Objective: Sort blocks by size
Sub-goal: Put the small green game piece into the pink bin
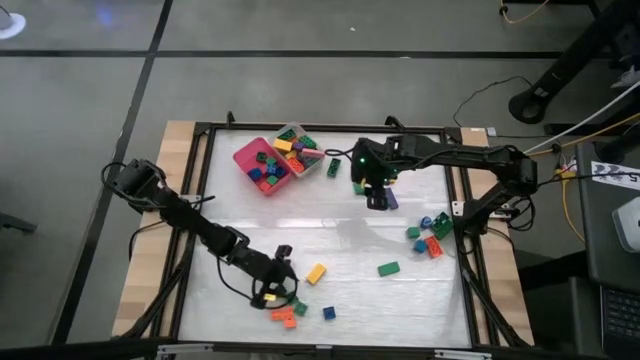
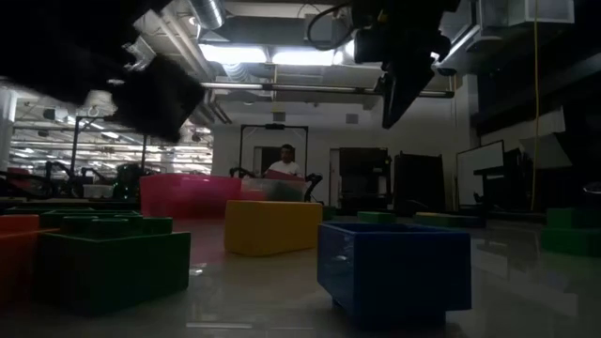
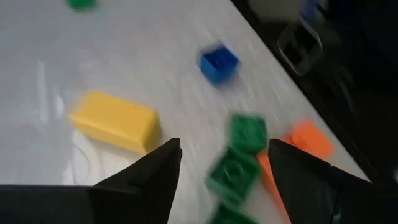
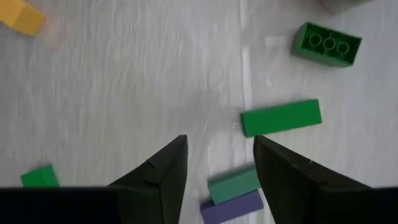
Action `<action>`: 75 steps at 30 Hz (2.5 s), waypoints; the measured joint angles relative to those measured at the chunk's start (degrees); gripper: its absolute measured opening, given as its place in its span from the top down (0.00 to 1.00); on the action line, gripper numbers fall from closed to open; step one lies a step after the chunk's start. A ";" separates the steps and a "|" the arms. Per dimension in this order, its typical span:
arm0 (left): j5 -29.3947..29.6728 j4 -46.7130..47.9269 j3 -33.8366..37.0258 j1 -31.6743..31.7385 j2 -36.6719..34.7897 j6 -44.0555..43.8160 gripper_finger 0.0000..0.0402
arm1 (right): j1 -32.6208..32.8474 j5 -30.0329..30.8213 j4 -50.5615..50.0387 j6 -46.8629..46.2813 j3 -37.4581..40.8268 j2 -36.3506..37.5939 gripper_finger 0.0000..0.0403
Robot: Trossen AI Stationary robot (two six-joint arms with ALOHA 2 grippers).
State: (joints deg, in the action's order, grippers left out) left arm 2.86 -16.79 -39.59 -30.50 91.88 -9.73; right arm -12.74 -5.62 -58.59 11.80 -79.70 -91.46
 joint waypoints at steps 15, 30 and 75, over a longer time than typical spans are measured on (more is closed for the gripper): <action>-2.17 7.77 0.02 -1.01 0.00 16.01 0.43 | 0.03 -10.15 -1.54 -1.08 2.37 0.42 0.55; -2.48 8.20 0.76 -1.25 1.89 17.63 0.43 | 0.03 -13.19 9.62 -7.86 22.42 13.02 0.55; 33.39 38.30 0.61 30.20 -25.06 7.16 0.59 | 39.03 0.69 45.18 -30.19 50.58 31.06 0.55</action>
State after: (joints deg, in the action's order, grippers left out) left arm 36.25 21.51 -38.98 -0.30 66.82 -2.56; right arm 26.29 -4.93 -13.41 -18.39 -29.12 -60.40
